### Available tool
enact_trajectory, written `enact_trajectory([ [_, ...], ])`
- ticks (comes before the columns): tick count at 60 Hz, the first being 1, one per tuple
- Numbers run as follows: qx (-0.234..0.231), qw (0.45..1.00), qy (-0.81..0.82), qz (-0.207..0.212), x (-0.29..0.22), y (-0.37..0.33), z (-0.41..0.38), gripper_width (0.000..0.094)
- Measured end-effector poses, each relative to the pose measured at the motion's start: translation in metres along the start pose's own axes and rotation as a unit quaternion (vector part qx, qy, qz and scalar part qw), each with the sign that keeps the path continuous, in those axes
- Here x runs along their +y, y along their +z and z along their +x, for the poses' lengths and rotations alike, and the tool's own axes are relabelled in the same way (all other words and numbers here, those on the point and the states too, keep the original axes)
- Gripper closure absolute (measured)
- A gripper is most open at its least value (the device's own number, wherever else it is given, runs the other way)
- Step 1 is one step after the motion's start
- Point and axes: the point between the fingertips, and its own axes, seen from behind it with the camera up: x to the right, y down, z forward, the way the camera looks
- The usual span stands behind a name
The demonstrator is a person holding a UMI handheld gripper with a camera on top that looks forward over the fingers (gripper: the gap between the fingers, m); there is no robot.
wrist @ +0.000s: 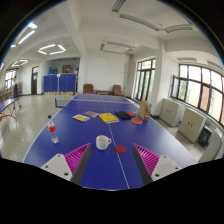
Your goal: Pour water
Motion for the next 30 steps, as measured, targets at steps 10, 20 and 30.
enact_trajectory([
  [10, 0.026, 1.0, 0.005, -0.012, 0.02, 0.029, -0.019, 0.0081],
  [20, 0.041, 0.999, -0.009, -0.029, 0.067, 0.068, -0.065, 0.0083],
  [30, 0.004, 0.997, -0.011, -0.078, 0.139, 0.114, -0.16, 0.0086],
])
